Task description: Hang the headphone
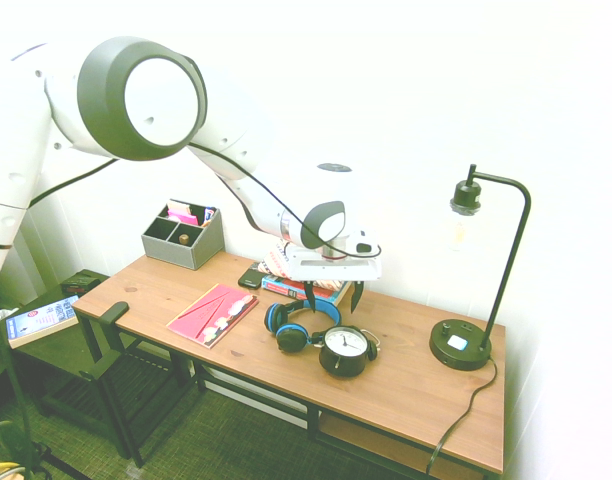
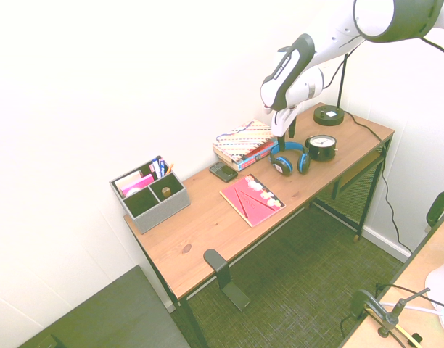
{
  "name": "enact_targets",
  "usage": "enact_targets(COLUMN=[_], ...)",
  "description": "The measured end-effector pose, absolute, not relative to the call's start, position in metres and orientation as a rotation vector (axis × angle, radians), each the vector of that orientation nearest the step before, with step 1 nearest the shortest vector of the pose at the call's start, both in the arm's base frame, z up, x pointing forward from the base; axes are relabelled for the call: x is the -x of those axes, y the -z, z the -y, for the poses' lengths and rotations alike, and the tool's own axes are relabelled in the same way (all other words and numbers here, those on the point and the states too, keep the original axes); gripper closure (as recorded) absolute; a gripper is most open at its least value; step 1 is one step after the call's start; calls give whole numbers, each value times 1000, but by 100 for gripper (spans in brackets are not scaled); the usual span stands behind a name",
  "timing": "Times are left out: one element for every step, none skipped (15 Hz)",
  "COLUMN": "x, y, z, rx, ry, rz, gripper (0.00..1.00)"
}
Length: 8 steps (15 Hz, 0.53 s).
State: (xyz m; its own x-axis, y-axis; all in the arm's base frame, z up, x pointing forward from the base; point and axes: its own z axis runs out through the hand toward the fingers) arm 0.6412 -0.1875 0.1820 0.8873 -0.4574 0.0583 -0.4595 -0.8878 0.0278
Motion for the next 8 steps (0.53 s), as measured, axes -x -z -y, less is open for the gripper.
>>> enact_targets(x=[-644, -645, -646, -646, -646, -645, -645, -645], y=[-178, -175, -173, -172, -171, -171, -171, -171], z=[190, 192, 195, 198, 201, 202, 203, 203], rx=[-3011, -3013, -3012, -3010, -3009, -3008, -3008, -3008], ry=[-67, -53, -45, -42, -39, -37, -36, -36], rz=[743, 756, 763, 770, 775, 779, 781, 781], gripper=[100, 100, 100, 100, 100, 100, 100, 100])
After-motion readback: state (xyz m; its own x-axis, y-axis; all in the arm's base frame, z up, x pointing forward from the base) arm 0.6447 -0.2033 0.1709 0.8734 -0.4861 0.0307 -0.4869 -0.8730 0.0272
